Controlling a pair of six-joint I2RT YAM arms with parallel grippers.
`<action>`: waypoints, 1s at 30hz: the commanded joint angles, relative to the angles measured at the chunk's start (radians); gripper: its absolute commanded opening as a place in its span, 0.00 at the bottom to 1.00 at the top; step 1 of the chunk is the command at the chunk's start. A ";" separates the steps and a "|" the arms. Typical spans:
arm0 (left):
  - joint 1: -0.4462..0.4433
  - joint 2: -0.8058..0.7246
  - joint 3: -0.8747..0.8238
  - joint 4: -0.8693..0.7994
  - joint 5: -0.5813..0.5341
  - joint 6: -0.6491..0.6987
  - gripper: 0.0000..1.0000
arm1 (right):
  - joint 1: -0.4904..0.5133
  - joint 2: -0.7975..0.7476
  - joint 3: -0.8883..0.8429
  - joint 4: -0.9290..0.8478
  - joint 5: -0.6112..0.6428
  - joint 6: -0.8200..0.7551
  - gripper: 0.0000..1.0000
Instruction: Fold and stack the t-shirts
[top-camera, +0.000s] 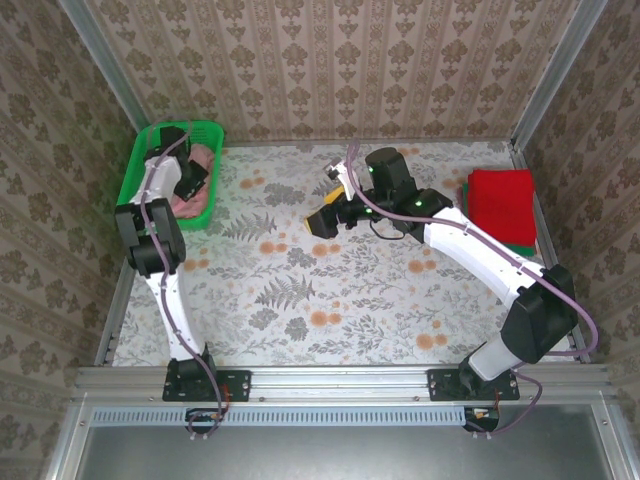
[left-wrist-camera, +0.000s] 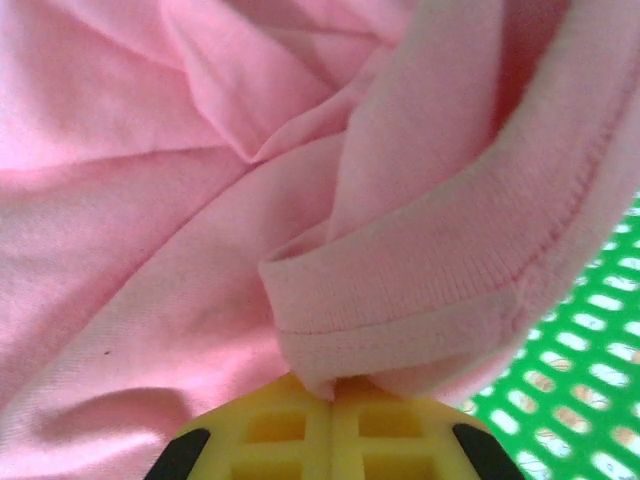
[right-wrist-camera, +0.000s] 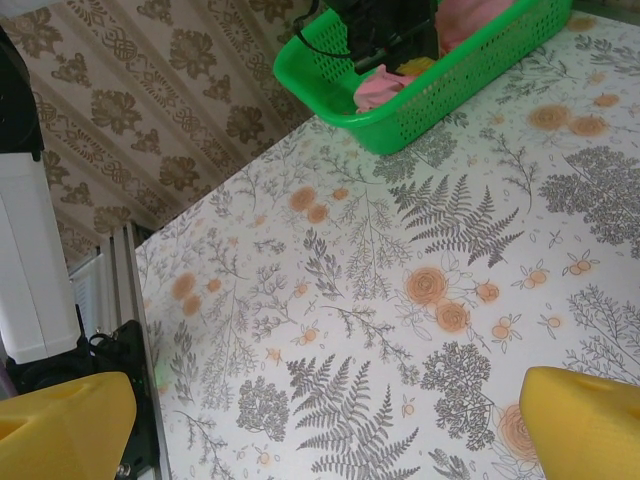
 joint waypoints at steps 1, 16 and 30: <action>-0.001 -0.103 0.032 0.016 -0.036 -0.004 0.00 | 0.004 -0.028 0.009 -0.026 -0.029 -0.001 1.00; -0.053 -0.389 0.275 0.068 -0.067 0.159 0.00 | 0.004 -0.001 -0.006 0.071 -0.076 0.095 1.00; -0.389 -0.424 0.634 0.023 -0.094 0.318 0.00 | 0.004 -0.064 -0.080 0.110 -0.038 0.165 1.00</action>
